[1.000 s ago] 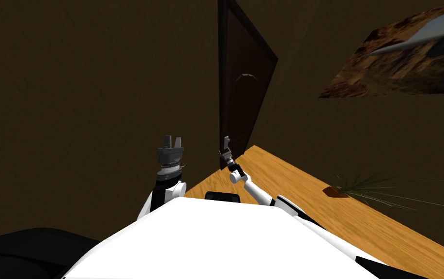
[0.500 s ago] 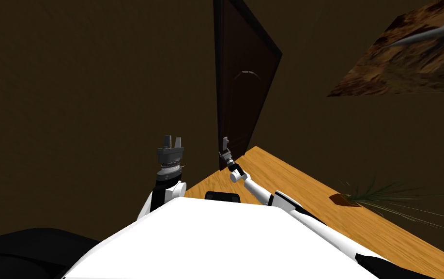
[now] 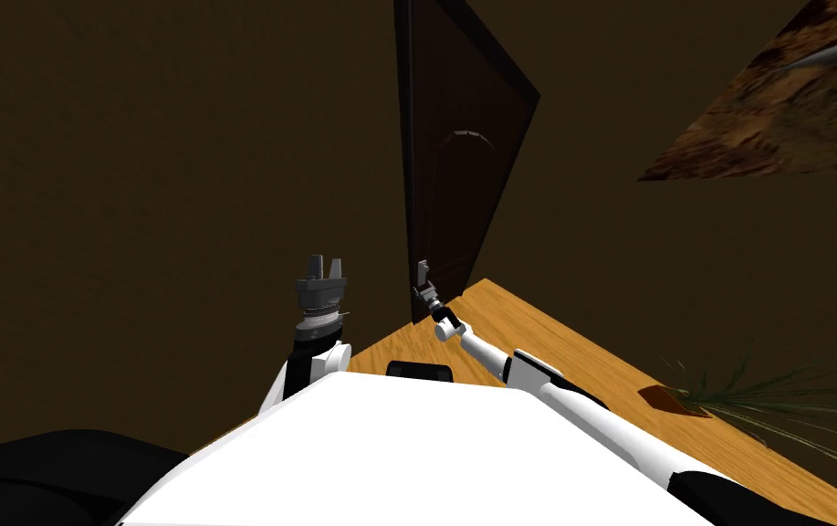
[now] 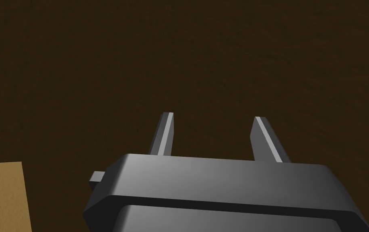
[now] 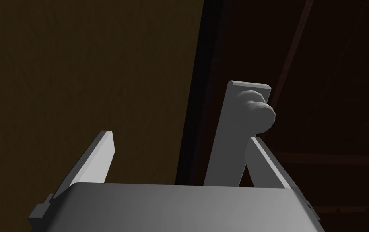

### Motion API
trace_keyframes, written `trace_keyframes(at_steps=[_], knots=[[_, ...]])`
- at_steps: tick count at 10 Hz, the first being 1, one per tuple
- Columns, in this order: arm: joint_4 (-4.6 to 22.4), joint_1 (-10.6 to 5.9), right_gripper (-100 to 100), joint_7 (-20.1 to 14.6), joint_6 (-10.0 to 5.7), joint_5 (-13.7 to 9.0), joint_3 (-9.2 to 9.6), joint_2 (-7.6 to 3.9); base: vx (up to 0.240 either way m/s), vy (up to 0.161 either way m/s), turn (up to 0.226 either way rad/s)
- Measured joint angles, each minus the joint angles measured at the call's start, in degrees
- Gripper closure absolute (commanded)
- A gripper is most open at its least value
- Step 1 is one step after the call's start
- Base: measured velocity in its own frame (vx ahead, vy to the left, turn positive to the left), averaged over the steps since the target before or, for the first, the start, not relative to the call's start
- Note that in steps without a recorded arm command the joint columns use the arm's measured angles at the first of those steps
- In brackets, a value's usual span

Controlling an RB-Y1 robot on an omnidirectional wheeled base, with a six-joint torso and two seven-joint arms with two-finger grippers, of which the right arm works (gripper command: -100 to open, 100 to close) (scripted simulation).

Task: Pull the door open

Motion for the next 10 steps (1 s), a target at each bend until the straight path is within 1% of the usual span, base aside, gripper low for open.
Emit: trace_keyframes(at_steps=[2,3,5,6,8,9,10], knots=[[3.7,-2.52,-100,-3.1,-0.56,-2.2,2.56,-0.38,0.11,-0.152,0.094],[4.8,-3.34,-100,-4.1,-0.62,-3.3,3.56,-0.55,0.078,-0.114,0.096],[6.4,-4.7,-100,-5.5,-0.46,-5.2,5.1,-1.11,0.062,-0.096,0.062],[7.1,-5.18,-100,-6.2,-0.56,-5.9,5.78,-1.27,0.049,-0.079,0.064],[9.2,-6.71,-100,-7.7,-0.68,-7.3,7.18,-1.37,0.055,-0.101,0.074],[10.6,-7.5,-100,-8.9,-0.99,-7.9,8.12,-1.41,0.027,-0.052,0.018],[10.7,-7.59,-100,-9.1,-1.07,-8.0,8.22,-1.43,0.036,0.055,0.169]])
